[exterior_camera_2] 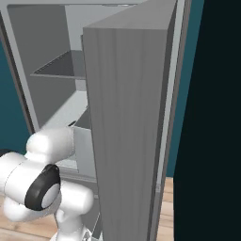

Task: Move the mayonnaise and banana from the second highest shelf to the top shelf to make space. Then, place the pitcher from the counter on the cleared second highest shelf.

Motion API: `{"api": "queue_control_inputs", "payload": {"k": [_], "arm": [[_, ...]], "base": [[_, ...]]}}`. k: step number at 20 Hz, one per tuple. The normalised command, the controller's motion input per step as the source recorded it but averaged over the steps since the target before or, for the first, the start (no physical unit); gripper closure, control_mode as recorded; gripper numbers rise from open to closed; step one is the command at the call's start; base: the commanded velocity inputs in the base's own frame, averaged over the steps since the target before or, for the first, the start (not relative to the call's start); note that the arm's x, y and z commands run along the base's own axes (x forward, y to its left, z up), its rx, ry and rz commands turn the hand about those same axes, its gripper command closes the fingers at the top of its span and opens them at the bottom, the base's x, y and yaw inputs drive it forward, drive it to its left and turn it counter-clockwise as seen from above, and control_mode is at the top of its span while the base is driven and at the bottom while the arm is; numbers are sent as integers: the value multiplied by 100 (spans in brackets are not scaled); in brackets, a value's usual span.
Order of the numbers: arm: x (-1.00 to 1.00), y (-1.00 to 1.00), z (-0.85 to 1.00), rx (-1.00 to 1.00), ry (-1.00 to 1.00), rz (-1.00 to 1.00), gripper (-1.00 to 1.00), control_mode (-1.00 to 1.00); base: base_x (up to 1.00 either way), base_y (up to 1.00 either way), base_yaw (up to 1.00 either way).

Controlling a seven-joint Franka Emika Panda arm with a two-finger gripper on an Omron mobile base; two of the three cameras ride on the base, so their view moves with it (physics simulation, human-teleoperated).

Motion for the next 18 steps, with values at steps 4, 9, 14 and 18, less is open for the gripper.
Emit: {"api": "queue_control_inputs", "payload": {"k": [4,9,14,18], "arm": [[32,-26,-19,0,0,-4,-100,-100],[35,-14,-20,0,0,-4,-100,-100],[41,-2,-16,0,0,-3,-100,-100],[41,0,-16,0,0,-3,-100,-100]], "base": [[0,0,0],[0,0,0],[0,0,0],[0,0,0]]}}
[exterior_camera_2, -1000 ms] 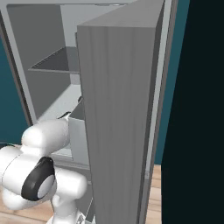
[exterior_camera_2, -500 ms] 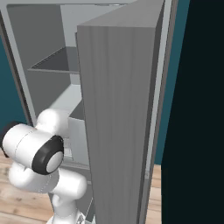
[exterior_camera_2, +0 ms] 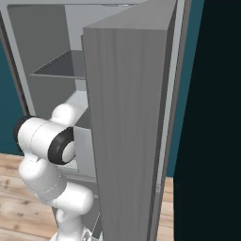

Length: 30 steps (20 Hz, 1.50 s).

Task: Move the mayonnaise and banana from the second highest shelf to the top shelf to make space. Then, place the pitcher from the counter on the cleared second highest shelf.

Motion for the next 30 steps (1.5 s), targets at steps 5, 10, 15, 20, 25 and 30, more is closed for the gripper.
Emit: {"api": "queue_control_inputs", "payload": {"k": [5,10,15,20,25,30], "arm": [[28,-7,-41,0,0,-4,100,-100],[4,-6,-70,0,0,-1,100,-100],[-20,0,-76,0,0,0,100,-100],[-73,3,-7,0,-4,1,100,-100],[-88,44,68,-4,-1,10,100,-100],[-63,48,100,-7,-1,18,100,-100]], "base": [[0,0,0],[0,0,0],[0,0,0],[0,0,0],[0,0,0],[0,0,0]]}}
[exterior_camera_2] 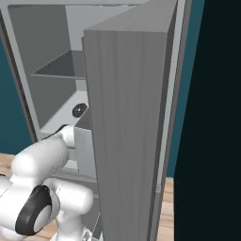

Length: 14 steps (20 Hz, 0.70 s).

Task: Move the mayonnaise and banana from the second highest shelf to the top shelf to make space. Then, place the pitcher from the counter on the cleared second highest shelf.

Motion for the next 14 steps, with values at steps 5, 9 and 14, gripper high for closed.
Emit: {"api": "queue_control_inputs", "payload": {"k": [5,9,14], "arm": [[-71,37,100,-11,0,23,100,-100],[-86,19,100,-14,-2,19,100,-100],[-30,1,100,-9,-12,2,100,-100]], "base": [[0,0,0],[0,0,0],[0,0,0]]}}
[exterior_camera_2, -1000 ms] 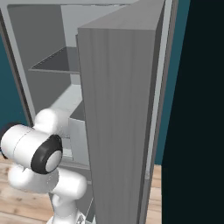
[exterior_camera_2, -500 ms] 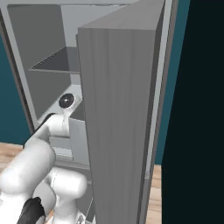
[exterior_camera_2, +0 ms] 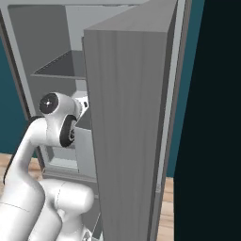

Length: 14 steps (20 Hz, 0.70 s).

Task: Move the mayonnaise and banana from the second highest shelf to the top shelf to make space. Then, place the pitcher from the counter on the cleared second highest shelf.

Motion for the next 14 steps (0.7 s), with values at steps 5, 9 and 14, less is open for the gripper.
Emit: {"api": "queue_control_inputs", "payload": {"k": [5,9,14], "arm": [[-1,-1,100,-4,-16,-2,100,-100],[0,-5,100,0,-13,-4,100,-100],[2,-9,97,0,-5,0,100,-100]], "base": [[0,0,0],[0,0,0],[0,0,0]]}}
